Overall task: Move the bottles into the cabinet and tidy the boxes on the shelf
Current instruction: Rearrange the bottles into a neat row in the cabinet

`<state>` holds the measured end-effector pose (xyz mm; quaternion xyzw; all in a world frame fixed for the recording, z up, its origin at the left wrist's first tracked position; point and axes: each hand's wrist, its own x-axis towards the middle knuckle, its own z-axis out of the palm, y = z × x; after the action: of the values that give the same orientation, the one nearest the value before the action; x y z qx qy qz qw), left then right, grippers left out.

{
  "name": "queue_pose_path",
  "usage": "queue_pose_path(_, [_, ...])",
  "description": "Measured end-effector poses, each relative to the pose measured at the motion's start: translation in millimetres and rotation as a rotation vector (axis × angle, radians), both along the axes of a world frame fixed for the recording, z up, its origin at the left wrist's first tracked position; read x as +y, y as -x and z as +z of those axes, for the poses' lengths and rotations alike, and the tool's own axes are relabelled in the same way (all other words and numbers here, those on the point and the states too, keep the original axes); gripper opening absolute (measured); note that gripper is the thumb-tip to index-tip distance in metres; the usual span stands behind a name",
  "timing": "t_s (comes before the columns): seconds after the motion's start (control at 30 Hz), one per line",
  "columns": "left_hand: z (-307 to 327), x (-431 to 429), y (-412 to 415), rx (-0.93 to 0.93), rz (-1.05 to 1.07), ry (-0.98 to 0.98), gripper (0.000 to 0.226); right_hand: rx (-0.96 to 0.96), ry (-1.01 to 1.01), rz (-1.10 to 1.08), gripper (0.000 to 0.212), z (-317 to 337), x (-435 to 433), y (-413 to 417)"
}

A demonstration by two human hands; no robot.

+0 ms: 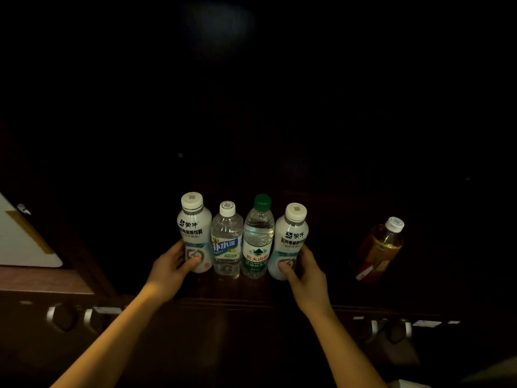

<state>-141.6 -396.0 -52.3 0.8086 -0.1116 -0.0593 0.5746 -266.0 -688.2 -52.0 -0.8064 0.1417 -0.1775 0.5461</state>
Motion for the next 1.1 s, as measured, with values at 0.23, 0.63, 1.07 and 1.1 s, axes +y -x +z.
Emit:
queue_pose_path(0.23, [-2.4,-1.8,-0.8,0.002,-0.002,0.031,0.055,0.031,0.027,-0.167,0.019,-8.3,-38.9,44.6])
queue_pose_path(0.63, [-2.5,-5.5,1.6,0.009,0.006,0.085,0.053,-0.005,0.109,-0.539,0.088,7.5,-138.3,76.2])
queue_pose_path(1.07, [12.2,-11.5,11.6,0.020,0.019,0.059,0.050,0.025,-0.002,-0.264,0.072,9.6,-96.3,45.4])
queue_pose_path(1.1, [12.7,-10.9,12.3,0.019,0.018,0.050,0.049,0.020,0.011,-0.263,0.072,9.1,-86.6,42.4])
